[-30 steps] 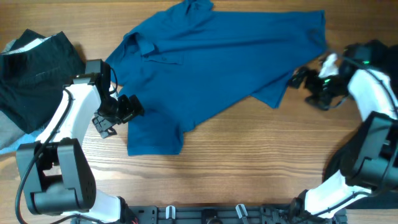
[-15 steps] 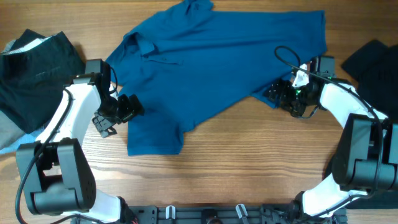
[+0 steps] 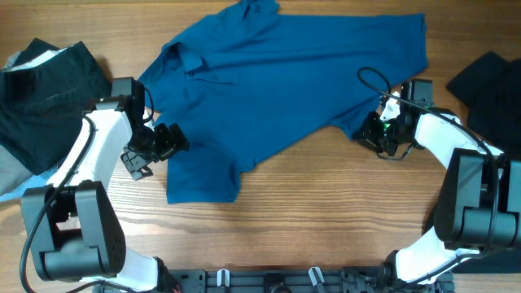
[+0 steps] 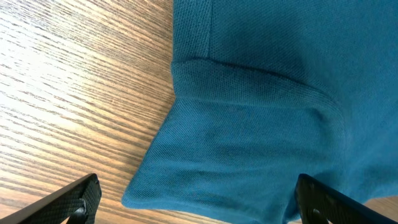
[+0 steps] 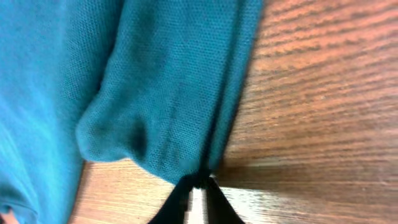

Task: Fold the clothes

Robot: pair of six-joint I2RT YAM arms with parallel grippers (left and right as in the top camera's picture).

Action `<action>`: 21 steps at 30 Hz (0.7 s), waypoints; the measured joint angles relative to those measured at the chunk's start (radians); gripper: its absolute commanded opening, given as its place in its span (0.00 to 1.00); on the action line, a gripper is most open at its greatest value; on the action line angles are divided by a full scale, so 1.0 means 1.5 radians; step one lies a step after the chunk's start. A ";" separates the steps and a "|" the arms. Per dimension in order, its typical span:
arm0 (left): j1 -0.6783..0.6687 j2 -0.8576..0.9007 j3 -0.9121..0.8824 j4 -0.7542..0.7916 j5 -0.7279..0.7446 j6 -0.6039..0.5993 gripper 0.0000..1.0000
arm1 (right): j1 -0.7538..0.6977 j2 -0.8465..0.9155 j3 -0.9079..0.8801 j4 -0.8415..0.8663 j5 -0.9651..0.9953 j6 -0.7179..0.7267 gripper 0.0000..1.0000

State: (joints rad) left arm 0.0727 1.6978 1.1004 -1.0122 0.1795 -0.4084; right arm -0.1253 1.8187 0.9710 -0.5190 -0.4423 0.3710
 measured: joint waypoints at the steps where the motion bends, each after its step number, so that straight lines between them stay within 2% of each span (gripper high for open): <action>1: 0.000 0.000 0.000 0.000 0.000 0.000 1.00 | 0.000 0.000 0.000 0.000 0.005 -0.001 0.04; 8: 0.000 0.000 0.000 0.000 0.000 0.000 1.00 | 0.000 0.000 0.000 0.000 0.026 -0.001 0.06; 10: 0.000 0.000 0.000 0.000 0.000 0.000 1.00 | 0.000 0.000 0.000 -0.009 0.026 -0.001 0.64; 11: 0.000 0.000 0.000 0.000 0.000 0.000 1.00 | 0.000 0.000 0.000 -0.022 0.026 0.003 0.98; 16: 0.000 0.000 0.000 0.000 0.000 0.000 1.00 | 0.005 -0.014 0.018 -0.073 -0.008 0.026 1.00; 21: 0.000 0.000 0.000 0.000 0.000 0.000 1.00 | 0.008 -0.020 0.017 -0.075 -0.009 0.057 1.00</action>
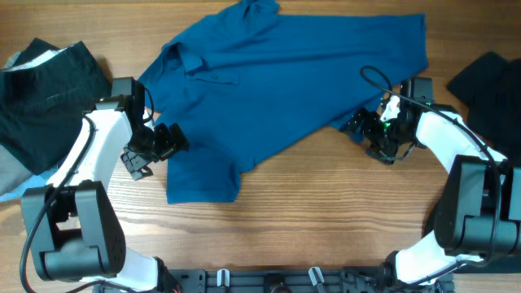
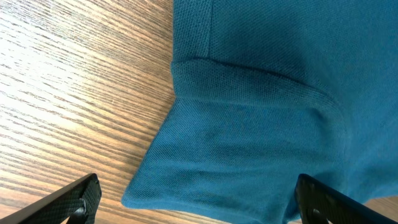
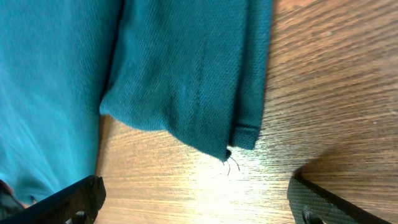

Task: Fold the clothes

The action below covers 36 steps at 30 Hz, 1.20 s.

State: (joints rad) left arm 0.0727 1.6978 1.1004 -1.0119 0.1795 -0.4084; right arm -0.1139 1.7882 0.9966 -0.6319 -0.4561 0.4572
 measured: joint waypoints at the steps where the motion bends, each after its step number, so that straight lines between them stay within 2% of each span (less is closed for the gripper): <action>1: 0.000 0.000 0.000 0.000 0.000 0.000 1.00 | 0.000 -0.001 -0.003 0.006 0.000 0.011 1.00; 6: 0.000 0.000 0.000 0.000 0.000 0.000 1.00 | 0.000 -0.012 -0.024 0.068 -0.003 0.077 1.00; 14: 0.000 0.000 0.000 0.000 0.000 0.000 1.00 | 0.012 -0.017 -0.047 0.156 -0.006 0.130 0.98; 15: 0.000 0.000 0.000 0.000 0.000 0.000 1.00 | 0.016 -0.017 -0.048 0.160 -0.003 0.136 0.93; 17: 0.000 0.000 0.000 -0.001 0.000 0.000 1.00 | 0.021 -0.016 -0.049 0.167 0.011 0.150 0.71; 18: 0.000 0.000 0.000 -0.001 0.000 0.000 1.00 | 0.022 -0.016 -0.051 0.174 0.022 0.156 0.56; 20: 0.000 0.000 0.000 -0.001 0.000 0.000 1.00 | 0.023 -0.010 -0.054 0.181 0.038 0.159 0.36; 24: 0.000 0.000 0.000 -0.001 0.000 0.000 1.00 | 0.023 -0.002 -0.062 0.185 0.055 0.164 0.22; 25: 0.000 0.000 0.000 -0.001 0.000 0.000 1.00 | 0.023 -0.002 -0.062 0.184 0.059 0.166 0.16; 26: 0.000 0.000 0.000 -0.001 0.000 0.000 1.00 | 0.023 -0.002 -0.062 0.182 0.066 0.169 0.05; 36: 0.000 0.000 0.000 -0.003 0.000 0.000 1.00 | 0.021 0.002 -0.061 0.168 0.083 0.152 0.04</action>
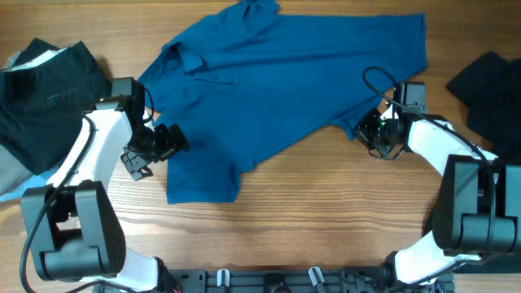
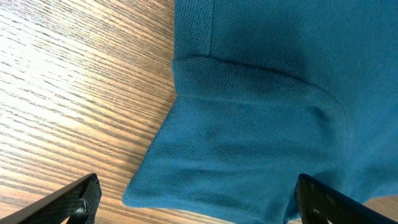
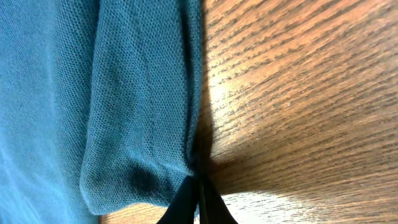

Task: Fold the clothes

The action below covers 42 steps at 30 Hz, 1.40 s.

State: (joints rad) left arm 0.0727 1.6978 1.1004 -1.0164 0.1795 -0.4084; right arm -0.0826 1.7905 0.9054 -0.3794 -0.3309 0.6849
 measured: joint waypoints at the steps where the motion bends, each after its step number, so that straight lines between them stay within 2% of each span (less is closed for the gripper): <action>1: 0.000 0.000 0.000 0.000 0.000 0.000 1.00 | -0.003 0.000 0.001 -0.005 0.000 -0.004 0.04; 4: 0.000 0.000 0.000 -0.001 0.000 0.000 1.00 | -0.028 -0.005 0.003 -0.030 -0.001 -0.022 0.04; 10: 0.000 0.000 0.000 -0.003 0.000 0.000 1.00 | -0.144 -0.038 0.004 -0.094 0.040 -0.068 0.04; 16: 0.000 0.000 0.000 -0.003 0.000 0.000 1.00 | -0.226 -0.136 0.009 -0.142 0.125 -0.110 0.04; 20: 0.000 0.000 0.000 -0.004 0.000 0.000 1.00 | -0.237 -0.173 0.014 -0.158 0.203 -0.127 0.04; 28: 0.000 0.000 0.000 -0.047 -0.010 0.001 1.00 | -0.237 -0.176 0.014 -0.160 0.327 -0.134 0.04; 36: 0.000 0.000 -0.024 -0.064 -0.027 0.002 1.00 | -0.237 -0.176 0.014 -0.157 0.357 -0.137 0.04; 42: 0.000 0.000 -0.107 0.002 0.008 0.000 1.00 | -0.237 -0.176 0.014 -0.158 0.358 -0.137 0.04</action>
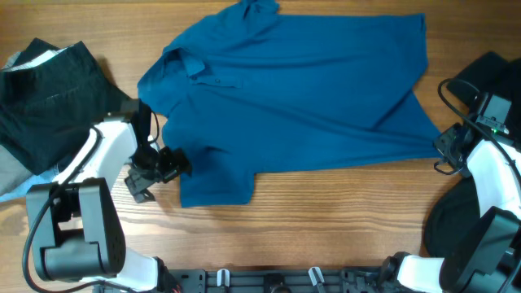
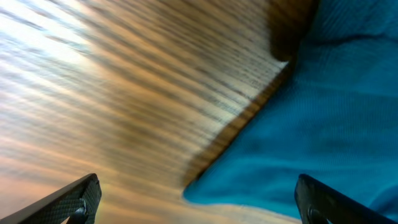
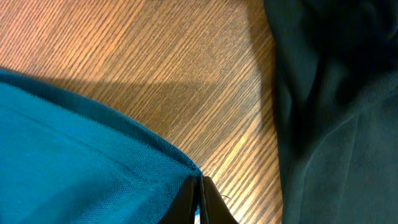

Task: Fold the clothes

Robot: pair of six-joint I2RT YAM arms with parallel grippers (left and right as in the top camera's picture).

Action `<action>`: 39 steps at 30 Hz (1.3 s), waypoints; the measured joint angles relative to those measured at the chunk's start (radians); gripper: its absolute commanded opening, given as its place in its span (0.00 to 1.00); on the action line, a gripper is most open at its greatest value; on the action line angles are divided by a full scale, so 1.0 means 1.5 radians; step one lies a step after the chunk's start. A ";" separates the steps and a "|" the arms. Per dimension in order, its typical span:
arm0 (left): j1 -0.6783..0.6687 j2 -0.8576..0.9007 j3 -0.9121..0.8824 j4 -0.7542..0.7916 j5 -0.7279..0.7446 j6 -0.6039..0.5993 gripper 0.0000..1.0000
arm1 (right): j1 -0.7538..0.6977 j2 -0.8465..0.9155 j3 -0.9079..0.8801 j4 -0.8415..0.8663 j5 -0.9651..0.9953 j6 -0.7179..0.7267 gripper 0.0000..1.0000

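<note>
A blue polo shirt (image 1: 293, 98) lies spread across the table, collar at the upper left. Its lower right corner (image 3: 186, 167) is pinched in my right gripper (image 1: 444, 146), which is shut on it at the table's right side. My left gripper (image 1: 155, 169) is open at the shirt's lower left sleeve (image 1: 216, 183); in the blurred left wrist view its wide-set fingertips (image 2: 78, 198) frame the sleeve's edge (image 2: 261, 180) without touching it.
A pile of black clothes (image 1: 45, 77) sits at the far left, over a grey and light-blue item. Another dark garment (image 1: 488, 73) lies at the right edge, close beside my right gripper, dark cloth (image 3: 336, 93) filling the right wrist view.
My right gripper, shut on the shirt's corner, has moved far to the right, spreading the shirt's lower edge out. The left gripper has shifted slightly down and right, and so has the left sleeve.
My right gripper was shut on the folded-under hem at the centre right, then open beside it, then shut on it again. Now it holds that corner near the table's right edge and the shirt lies wider. The left gripper stayed open at the left sleeve throughout.
</note>
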State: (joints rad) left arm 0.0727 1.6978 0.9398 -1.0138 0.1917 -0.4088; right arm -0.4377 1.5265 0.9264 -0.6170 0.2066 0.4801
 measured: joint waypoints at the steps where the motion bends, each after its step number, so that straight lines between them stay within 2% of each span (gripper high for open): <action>1: 0.000 0.000 -0.012 0.019 0.012 0.000 1.00 | 0.000 0.000 0.000 0.000 0.000 0.000 0.04; 3: 0.000 0.000 -0.035 0.055 0.038 0.000 0.97 | 0.000 0.000 0.000 -0.001 0.000 0.000 0.04; 6: 0.000 -0.007 -0.052 0.077 0.067 -0.008 0.71 | 0.000 0.000 0.000 -0.004 0.000 0.000 0.05; 8: 0.000 -0.012 -0.062 0.091 0.083 -0.013 0.59 | 0.000 0.000 0.000 -0.004 0.000 0.000 0.04; 16: -0.001 -0.014 -0.073 0.112 0.119 -0.015 0.62 | 0.000 0.000 0.000 -0.004 -0.001 0.000 0.04; 18: -0.004 -0.014 -0.073 0.114 0.121 -0.015 0.60 | 0.000 0.000 0.000 -0.005 -0.001 0.000 0.04; 20: -0.015 -0.015 -0.073 0.123 0.124 -0.015 0.42 | 0.000 0.000 0.000 -0.005 -0.001 0.000 0.04; 22: -0.033 -0.015 -0.075 0.149 0.131 -0.013 0.04 | 0.000 0.000 0.000 -0.005 -0.001 0.000 0.04; 26: -0.055 -0.011 -0.083 0.175 0.131 -0.013 0.04 | 0.000 0.000 0.000 -0.010 -0.001 0.000 0.04; 30: -0.047 -0.010 -0.083 0.145 0.118 -0.012 0.04 | 0.000 0.000 0.000 -0.026 -0.001 0.000 0.04; 34: 0.022 -0.023 -0.057 0.048 0.096 0.008 0.04 | 0.000 0.000 0.000 -0.047 -0.008 0.000 0.04; 39: 0.105 -0.104 -0.001 -0.001 0.090 0.033 0.04 | 0.000 0.000 0.000 -0.055 -0.018 0.000 0.04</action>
State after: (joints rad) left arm 0.2306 1.5414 0.9390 -1.0149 0.3271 -0.3592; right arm -0.4377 1.5265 0.9264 -0.6991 0.1802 0.4797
